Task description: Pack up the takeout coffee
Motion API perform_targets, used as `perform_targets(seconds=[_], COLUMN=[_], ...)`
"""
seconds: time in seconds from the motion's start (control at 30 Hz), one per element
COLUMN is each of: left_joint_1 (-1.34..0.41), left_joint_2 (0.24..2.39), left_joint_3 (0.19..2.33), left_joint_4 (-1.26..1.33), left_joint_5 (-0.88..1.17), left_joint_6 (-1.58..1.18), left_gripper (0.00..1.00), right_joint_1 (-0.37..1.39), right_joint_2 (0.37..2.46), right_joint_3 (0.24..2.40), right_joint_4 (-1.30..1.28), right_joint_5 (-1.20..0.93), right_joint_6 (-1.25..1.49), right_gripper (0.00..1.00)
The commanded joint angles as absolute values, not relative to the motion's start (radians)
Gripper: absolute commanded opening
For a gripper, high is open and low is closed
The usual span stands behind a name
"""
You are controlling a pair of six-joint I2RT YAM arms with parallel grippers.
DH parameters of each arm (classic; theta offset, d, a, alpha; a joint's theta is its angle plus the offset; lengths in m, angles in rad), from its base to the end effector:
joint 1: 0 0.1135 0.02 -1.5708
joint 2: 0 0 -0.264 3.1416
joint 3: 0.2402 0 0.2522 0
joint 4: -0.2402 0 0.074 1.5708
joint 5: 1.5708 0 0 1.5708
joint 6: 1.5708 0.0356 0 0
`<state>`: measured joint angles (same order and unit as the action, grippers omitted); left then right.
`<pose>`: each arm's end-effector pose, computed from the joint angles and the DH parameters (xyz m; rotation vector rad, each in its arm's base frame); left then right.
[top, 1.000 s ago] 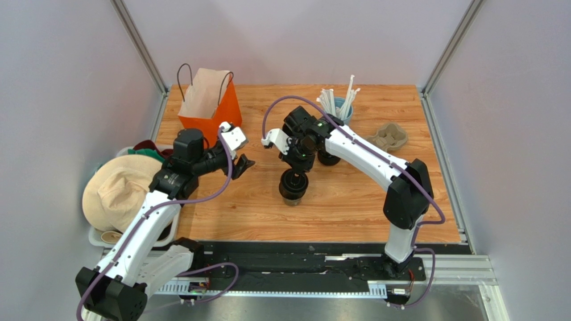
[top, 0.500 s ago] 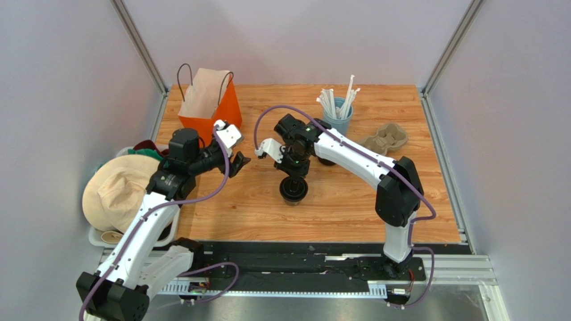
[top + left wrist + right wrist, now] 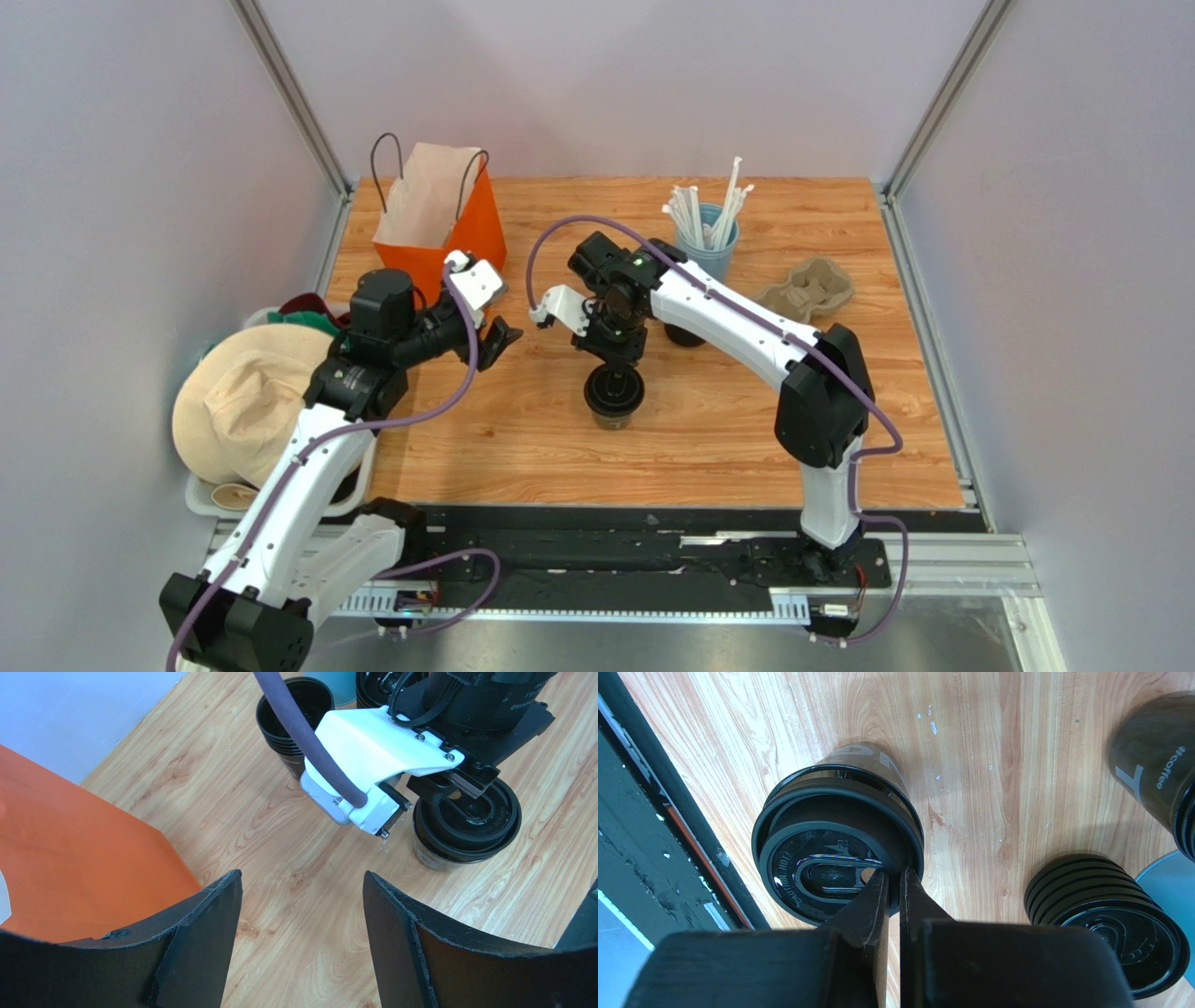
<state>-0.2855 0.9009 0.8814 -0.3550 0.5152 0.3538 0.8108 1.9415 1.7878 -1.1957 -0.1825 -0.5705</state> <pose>0.1868 -0.0731 0.3373 0.9162 1.6880 -0.4538 0.2646 0.2877 0.2750 -1.8885 2.2385 0.3050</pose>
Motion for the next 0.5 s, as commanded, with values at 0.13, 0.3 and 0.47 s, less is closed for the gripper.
perform_targets(seconds=[0.13,0.3,0.47], left_joint_1=[-0.279,-0.278,-0.279], left_joint_2=[0.885,0.885,0.887], left_joint_3=[0.885,0.885,0.882], left_joint_4=[-0.325,-0.324,-0.322], left_joint_5=[0.531,0.532,0.532], left_joint_6=[0.347,0.348,0.345], left_gripper=[0.73,0.72,0.72], right_joint_1=[0.825,0.828,0.836], right_joint_2=[1.973,1.980,1.982], right_joint_3=[1.839,1.853,1.867], right_joint_4=[-1.232,-1.241,-1.244], right_joint_5=[-0.161,-0.163,-0.160], right_joint_6=[-0.592,-0.591,-0.592], right_gripper=[0.06,0.07,0.07])
